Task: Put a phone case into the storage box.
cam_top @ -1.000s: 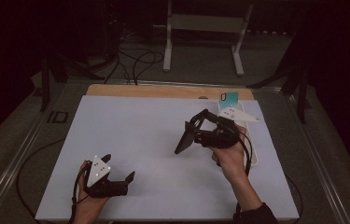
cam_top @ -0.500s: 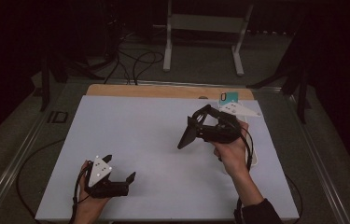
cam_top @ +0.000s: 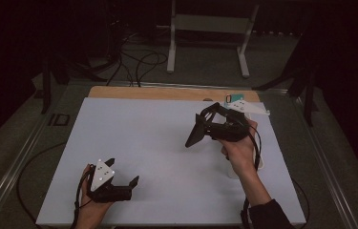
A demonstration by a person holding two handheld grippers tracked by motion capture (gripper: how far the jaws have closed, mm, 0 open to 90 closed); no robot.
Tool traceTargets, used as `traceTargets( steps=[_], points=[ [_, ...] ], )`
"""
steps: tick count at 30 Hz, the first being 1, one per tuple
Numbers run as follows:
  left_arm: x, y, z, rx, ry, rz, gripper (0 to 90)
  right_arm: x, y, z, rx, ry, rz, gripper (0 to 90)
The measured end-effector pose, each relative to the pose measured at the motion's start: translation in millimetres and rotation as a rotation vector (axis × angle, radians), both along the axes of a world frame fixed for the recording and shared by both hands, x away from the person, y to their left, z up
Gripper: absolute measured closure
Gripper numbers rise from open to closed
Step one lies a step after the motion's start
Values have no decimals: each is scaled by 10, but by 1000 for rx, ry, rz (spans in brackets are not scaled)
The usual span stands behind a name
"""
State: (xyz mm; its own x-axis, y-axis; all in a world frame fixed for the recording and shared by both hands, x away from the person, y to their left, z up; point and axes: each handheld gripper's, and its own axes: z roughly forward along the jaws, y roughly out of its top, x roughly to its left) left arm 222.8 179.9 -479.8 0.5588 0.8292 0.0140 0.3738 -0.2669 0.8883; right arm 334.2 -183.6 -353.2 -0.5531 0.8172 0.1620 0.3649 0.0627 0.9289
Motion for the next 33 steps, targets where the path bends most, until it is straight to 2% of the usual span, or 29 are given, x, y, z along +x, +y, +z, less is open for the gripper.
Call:
traceTargets(
  steps=[33],
  points=[
    [0, -6, -9, -3, 1, 1, 3, 228, -95, 44, -17, 3, -64, 145]
  ],
)
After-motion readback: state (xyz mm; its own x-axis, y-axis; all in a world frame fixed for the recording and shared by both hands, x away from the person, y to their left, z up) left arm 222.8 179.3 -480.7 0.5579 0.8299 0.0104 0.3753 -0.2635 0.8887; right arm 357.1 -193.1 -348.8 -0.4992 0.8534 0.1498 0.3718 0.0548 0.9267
